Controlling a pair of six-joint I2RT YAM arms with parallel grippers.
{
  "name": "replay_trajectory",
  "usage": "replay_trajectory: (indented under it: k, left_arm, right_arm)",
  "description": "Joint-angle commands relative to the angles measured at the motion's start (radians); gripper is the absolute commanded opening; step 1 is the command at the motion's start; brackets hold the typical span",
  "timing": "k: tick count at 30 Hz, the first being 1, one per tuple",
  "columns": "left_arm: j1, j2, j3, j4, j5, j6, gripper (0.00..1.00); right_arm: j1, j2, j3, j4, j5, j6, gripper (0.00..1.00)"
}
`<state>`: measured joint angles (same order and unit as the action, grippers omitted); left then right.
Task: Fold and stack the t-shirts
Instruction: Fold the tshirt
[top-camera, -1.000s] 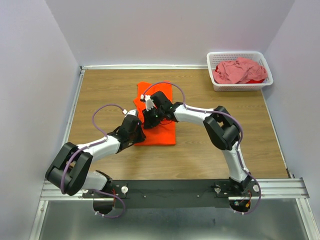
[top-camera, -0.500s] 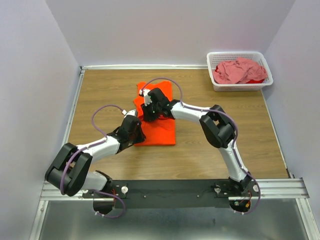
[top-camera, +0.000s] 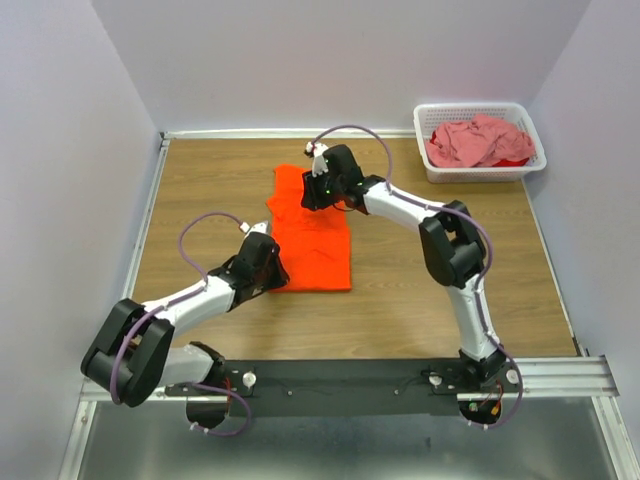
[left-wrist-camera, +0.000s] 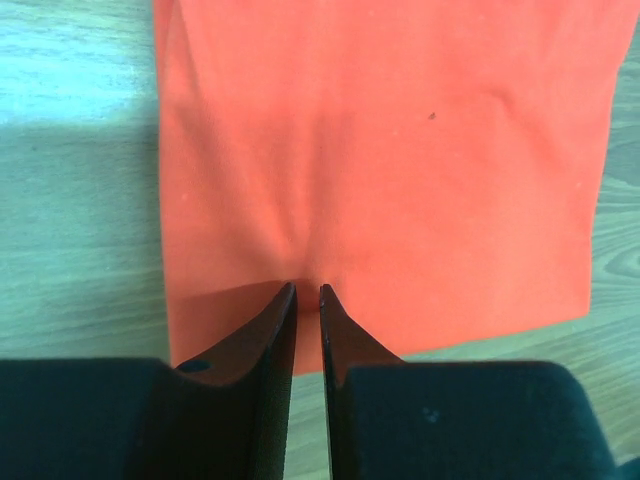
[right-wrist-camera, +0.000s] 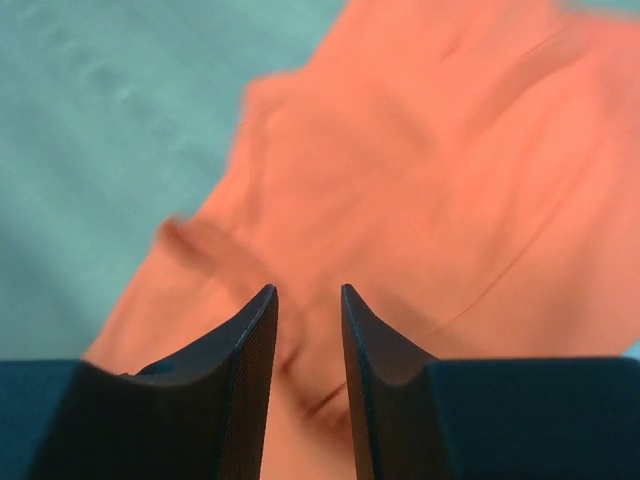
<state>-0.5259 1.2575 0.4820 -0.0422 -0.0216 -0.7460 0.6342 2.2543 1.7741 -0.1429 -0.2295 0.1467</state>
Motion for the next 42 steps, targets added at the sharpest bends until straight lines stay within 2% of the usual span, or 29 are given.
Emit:
replay_trajectory:
  k: [1,4,9,15,19,22,28,33,37,42]
  left_arm:
    - [-0.008,-0.084,0.017,-0.036,-0.026,-0.021,0.24]
    - [0.007,-0.144,0.038,-0.010,-0.057,-0.013,0.26]
    - [0.127,-0.089,0.105,0.109,0.052,0.071,0.26]
    - [0.214,0.196,0.252,0.254,0.202,0.145,0.22]
    - [0.251,0.409,0.339,0.289,0.276,0.152,0.19]
    - [0.282,0.491,0.362,0.298,0.287,0.137,0.18]
    - [0.352,0.559,0.343,0.346,0.327,0.097,0.18]
    - [0.356,0.507,0.349,0.324,0.344,0.103,0.22]
    - [0.356,0.345,0.349,0.243,0.319,0.123,0.29]
    - [0.354,0.168,0.276,0.154,0.279,0.132,0.33]
  right_arm:
    - [0.027,-0.151,-0.146,0.008,-0.180,0.076,0.39]
    - [0.024,-0.232,-0.255,0.025,-0.211,0.114,0.40]
    - [-0.019,-0.268,-0.357,0.029,-0.309,0.128,0.40]
    - [-0.097,-0.213,-0.371,0.065,-0.424,0.163,0.39]
    - [-0.142,-0.154,-0.357,0.088,-0.456,0.180,0.39]
    - [-0.179,-0.083,-0.338,0.094,-0.495,0.188,0.39]
    - [-0.244,-0.004,-0.337,0.100,-0.505,0.189,0.39]
    - [-0.261,-0.079,-0.338,0.097,-0.524,0.208,0.40]
    - [-0.255,-0.186,-0.382,0.098,-0.557,0.254,0.44]
    - [-0.237,-0.347,-0.501,0.101,-0.501,0.275,0.50]
